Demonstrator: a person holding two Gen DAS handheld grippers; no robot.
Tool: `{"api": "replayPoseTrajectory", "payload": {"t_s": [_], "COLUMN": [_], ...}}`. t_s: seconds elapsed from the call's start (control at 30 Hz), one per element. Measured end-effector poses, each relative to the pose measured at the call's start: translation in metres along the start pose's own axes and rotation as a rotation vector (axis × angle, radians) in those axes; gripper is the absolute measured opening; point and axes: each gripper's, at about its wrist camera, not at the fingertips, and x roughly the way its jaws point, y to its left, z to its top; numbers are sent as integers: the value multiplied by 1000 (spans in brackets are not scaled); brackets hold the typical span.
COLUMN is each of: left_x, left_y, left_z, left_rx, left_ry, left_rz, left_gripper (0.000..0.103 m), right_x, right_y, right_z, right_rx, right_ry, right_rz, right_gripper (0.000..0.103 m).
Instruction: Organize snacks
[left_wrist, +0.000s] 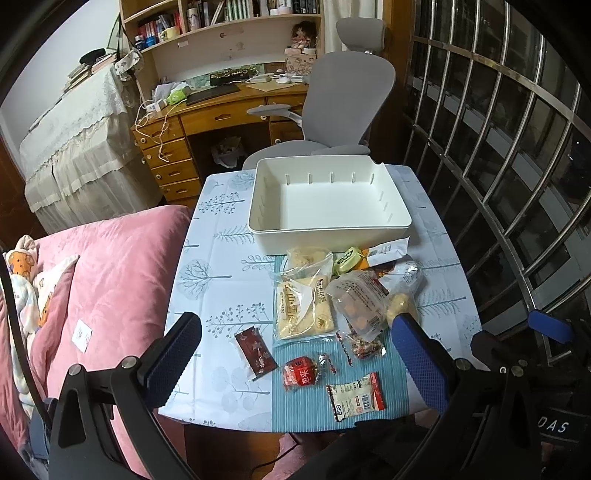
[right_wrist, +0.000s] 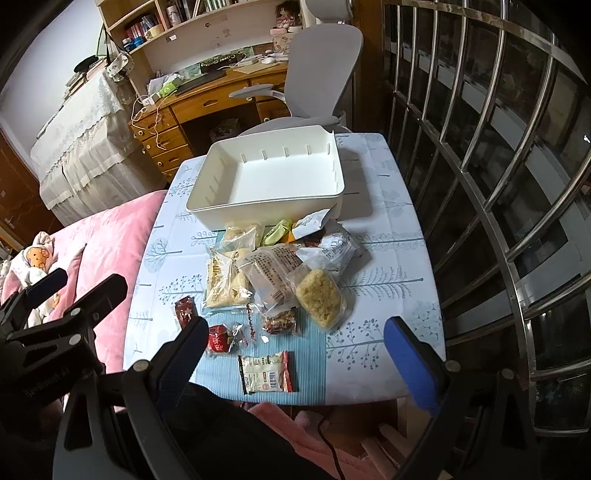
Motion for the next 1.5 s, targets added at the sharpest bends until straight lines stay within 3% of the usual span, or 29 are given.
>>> {"api": "replayPoseTrajectory", "payload": {"t_s": [0.27, 0.47, 0.6, 0.73, 0.97, 1.33, 1.5], "left_x": [2, 12, 19, 32, 77, 169, 210], "left_y": [5, 14, 28, 36, 59, 99, 109], "left_z": [-10, -24, -37, -47, -51, -51, -55], "left_rx": [-53, -89, -158, -145, -105, -132, -165], "left_ry": [34, 108, 142, 174, 290, 517, 575], "left_rz": [16, 39, -3, 2, -29, -88, -103], "left_gripper": [102, 102, 102, 102, 102, 100, 99], "right_x": [7, 21, 32, 43, 61, 95, 121], "right_y": [-6, -12, -11, -8, 0, 21, 23], "right_z": [-2, -8, -9, -10, -12, -25, -41], "right_rx": [-24, -21, -24, -28, -22, 42, 66], "right_ry": [37, 62, 90, 120, 148, 142, 147], "right_rz": [51, 98, 112, 129, 106, 49, 30], "right_gripper": [96, 96, 95, 92, 92, 88, 86]}}
